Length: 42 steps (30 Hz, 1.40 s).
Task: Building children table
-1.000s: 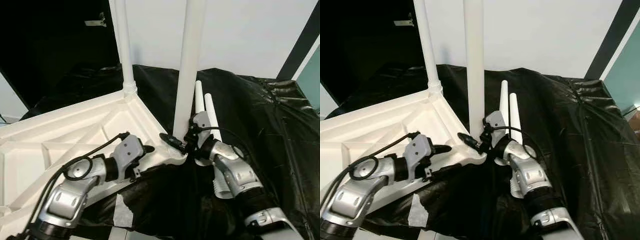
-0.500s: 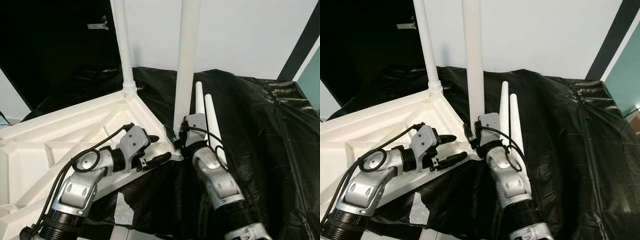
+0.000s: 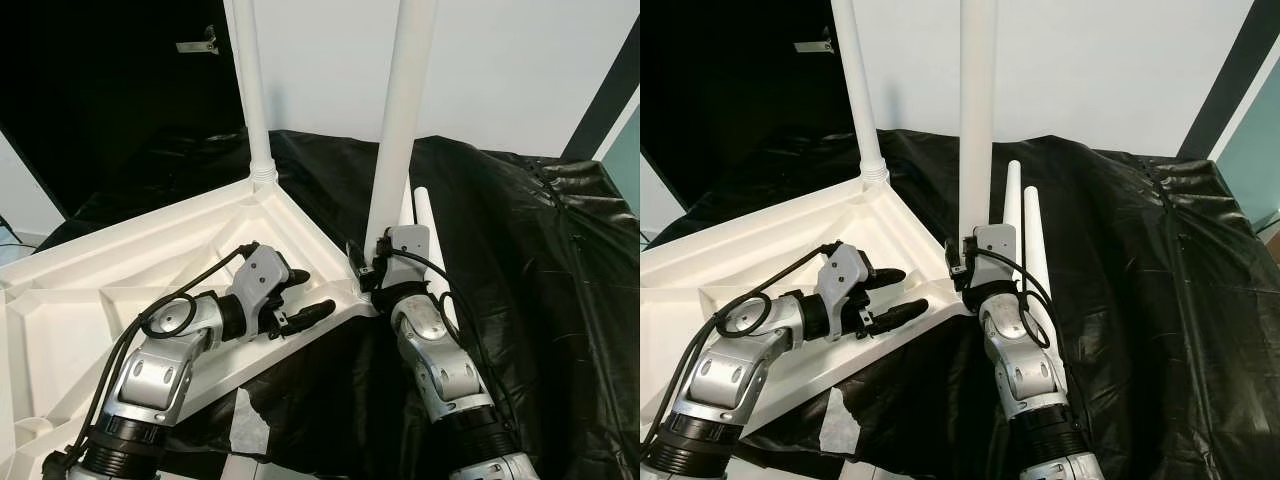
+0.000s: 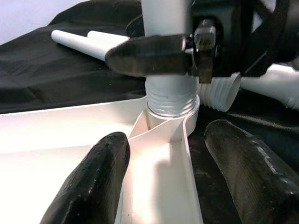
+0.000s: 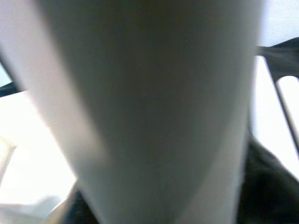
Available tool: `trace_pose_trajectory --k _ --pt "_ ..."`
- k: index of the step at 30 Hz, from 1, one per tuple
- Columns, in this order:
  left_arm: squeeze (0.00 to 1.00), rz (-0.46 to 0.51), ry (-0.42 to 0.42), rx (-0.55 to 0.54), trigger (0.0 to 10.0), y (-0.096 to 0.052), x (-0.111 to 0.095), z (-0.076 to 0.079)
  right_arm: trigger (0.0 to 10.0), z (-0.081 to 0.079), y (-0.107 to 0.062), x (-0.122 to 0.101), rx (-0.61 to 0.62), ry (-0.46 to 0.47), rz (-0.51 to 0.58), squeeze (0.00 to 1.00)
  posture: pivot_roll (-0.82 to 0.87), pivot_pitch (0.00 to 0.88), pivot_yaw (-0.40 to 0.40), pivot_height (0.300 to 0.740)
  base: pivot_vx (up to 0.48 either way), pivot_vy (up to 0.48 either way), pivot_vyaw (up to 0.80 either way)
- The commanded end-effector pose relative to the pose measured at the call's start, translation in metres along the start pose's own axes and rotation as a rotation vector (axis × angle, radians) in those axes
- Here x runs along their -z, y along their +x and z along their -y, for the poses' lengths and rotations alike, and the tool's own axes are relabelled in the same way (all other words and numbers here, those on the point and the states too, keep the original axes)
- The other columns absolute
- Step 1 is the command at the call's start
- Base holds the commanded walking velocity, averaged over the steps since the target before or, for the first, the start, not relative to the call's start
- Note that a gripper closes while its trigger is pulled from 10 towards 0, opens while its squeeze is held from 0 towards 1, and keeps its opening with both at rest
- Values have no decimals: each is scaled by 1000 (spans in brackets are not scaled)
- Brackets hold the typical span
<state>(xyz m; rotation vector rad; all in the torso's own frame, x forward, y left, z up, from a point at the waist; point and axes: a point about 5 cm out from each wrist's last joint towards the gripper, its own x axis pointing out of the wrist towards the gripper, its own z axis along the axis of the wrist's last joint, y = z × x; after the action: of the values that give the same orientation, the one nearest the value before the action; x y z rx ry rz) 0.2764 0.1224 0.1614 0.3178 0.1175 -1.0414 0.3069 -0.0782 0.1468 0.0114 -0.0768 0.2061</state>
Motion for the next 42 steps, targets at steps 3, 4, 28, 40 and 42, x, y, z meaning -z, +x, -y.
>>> trace_pose_trajectory --k 3,4,28,40,42 --pt "0 -23 -10 -159 10000 -1 1 -10 10000 -4 -6 -6 -45 41 49 1000 33 0 -19 740 0 0 0" --pt "0 -22 -11 -158 10000 -1 1 -10 10000 -4 -7 -6 -67 46 55 1000 33 0 -21 740 0 0 0" --pt "0 -7 -6 -19 10000 5 -2 8 10000 27 1 2 -671 -119 -4 0 38 0 -34 740 0 0 0" --pt "0 -9 -10 -25 10000 4 -1 10 0 31 5 8 -746 -113 -43 0 56 0 -42 740 0 0 0" --pt "0 -11 -10 -28 10000 3 0 10 0 32 4 11 -739 -106 -51 0 52 0 -38 740 0 0 0"
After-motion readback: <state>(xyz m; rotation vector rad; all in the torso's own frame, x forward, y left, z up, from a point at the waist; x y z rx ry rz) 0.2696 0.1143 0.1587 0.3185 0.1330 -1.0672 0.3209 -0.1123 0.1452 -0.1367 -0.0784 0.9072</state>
